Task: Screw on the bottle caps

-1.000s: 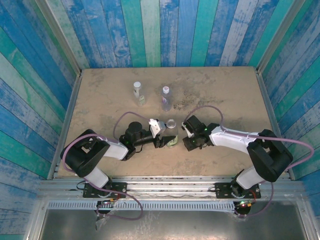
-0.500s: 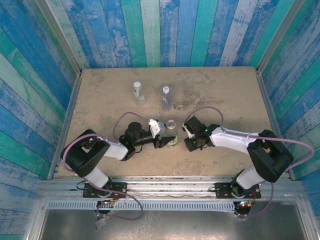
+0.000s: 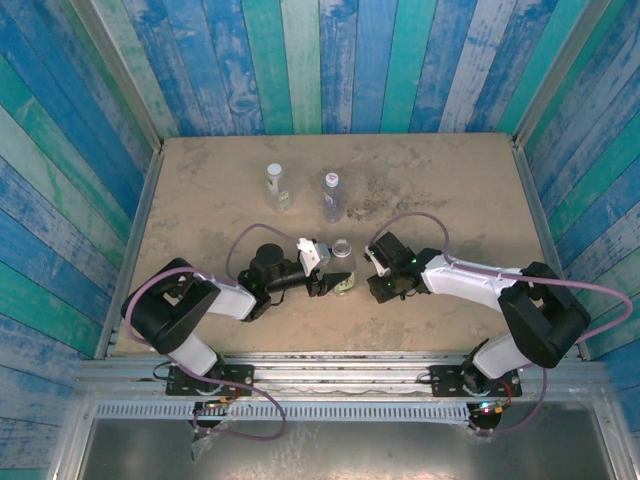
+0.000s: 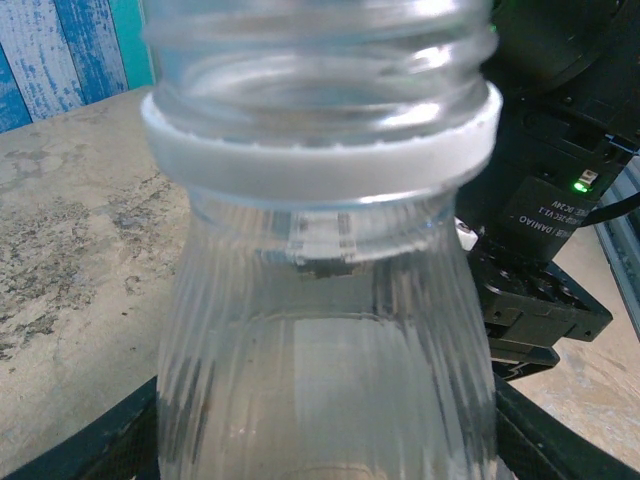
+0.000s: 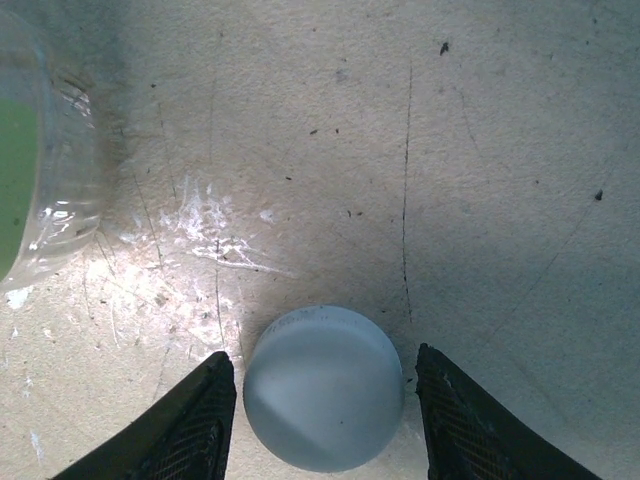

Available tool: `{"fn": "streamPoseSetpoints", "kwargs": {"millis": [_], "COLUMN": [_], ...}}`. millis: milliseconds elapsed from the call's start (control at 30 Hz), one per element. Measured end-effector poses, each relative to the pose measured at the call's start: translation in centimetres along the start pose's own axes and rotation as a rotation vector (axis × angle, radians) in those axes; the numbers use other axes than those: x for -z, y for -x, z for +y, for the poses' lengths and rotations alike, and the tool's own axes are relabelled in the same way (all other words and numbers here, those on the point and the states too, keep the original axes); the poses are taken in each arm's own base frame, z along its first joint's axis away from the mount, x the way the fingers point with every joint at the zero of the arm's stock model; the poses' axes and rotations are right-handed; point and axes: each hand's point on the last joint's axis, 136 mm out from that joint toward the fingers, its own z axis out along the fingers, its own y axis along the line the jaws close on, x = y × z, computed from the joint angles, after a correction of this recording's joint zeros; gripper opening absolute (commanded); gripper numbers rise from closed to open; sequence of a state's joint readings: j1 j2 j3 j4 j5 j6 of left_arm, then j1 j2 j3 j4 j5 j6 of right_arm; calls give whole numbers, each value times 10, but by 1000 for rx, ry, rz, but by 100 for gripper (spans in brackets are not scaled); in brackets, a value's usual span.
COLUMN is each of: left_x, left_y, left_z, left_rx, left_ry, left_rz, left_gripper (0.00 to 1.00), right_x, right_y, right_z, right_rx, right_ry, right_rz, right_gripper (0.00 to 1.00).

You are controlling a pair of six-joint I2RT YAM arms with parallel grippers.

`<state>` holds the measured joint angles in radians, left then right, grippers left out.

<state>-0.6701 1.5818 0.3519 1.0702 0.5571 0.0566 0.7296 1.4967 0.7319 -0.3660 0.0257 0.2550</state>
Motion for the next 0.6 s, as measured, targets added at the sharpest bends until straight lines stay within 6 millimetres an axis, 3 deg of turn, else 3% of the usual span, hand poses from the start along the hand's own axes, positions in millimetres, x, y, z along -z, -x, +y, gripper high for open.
{"fn": "streamPoseSetpoints", "kwargs": {"millis": [133, 267, 600], "left_x": [0, 0, 0], "left_y": [0, 0, 0], "left_z": [0, 0, 0], "left_rx": [0, 0, 0], "left_ry": [0, -1, -2], "left_rz": [0, 0, 0], "left_gripper": [65, 65, 65], "right_x": [-1, -1, 5], "right_y": [-3, -3, -6], "right_z": [-1, -1, -2], "right_rx": [0, 0, 1], "right_ry": [-2, -2, -3], "right_rz": [8, 8, 16], "right_gripper": [48, 40, 40]}}
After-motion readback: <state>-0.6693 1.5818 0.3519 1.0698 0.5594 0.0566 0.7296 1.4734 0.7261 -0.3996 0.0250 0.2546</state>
